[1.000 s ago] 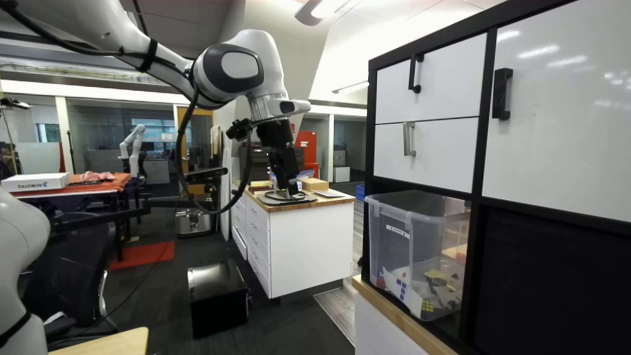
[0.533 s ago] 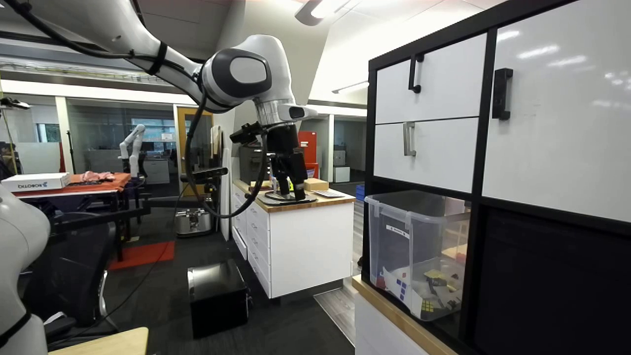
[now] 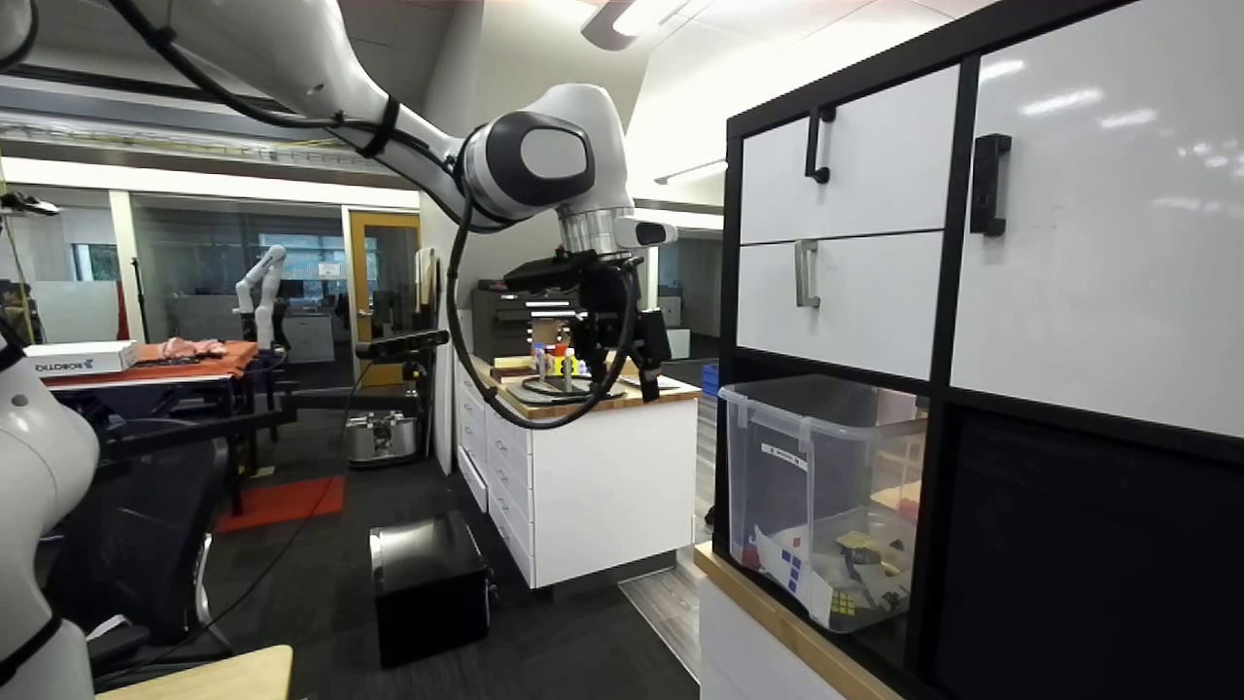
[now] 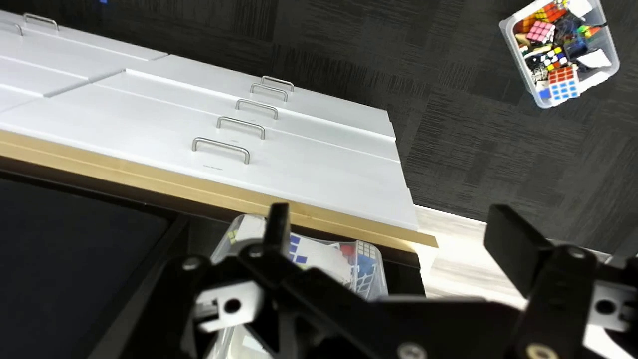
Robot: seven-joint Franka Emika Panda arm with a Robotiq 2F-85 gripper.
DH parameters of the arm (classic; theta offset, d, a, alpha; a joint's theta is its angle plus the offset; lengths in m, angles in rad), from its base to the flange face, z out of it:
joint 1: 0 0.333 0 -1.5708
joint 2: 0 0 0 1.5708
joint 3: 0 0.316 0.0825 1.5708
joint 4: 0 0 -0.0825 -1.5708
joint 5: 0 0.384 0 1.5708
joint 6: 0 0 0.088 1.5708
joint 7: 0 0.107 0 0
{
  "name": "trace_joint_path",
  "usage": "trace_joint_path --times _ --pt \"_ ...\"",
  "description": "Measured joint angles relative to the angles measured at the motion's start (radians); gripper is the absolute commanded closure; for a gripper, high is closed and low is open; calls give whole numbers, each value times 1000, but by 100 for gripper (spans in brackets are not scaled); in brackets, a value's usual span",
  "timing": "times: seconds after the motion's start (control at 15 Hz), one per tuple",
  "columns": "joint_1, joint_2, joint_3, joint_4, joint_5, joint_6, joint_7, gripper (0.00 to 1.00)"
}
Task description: Slide out the storage container
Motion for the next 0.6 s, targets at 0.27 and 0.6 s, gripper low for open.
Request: trace_joint_path --times 0.27,0.6 --pt "0 95 -25 87 -23 43 -113 0" --pt "-1 182 -57 178 -49 113 -275 0"
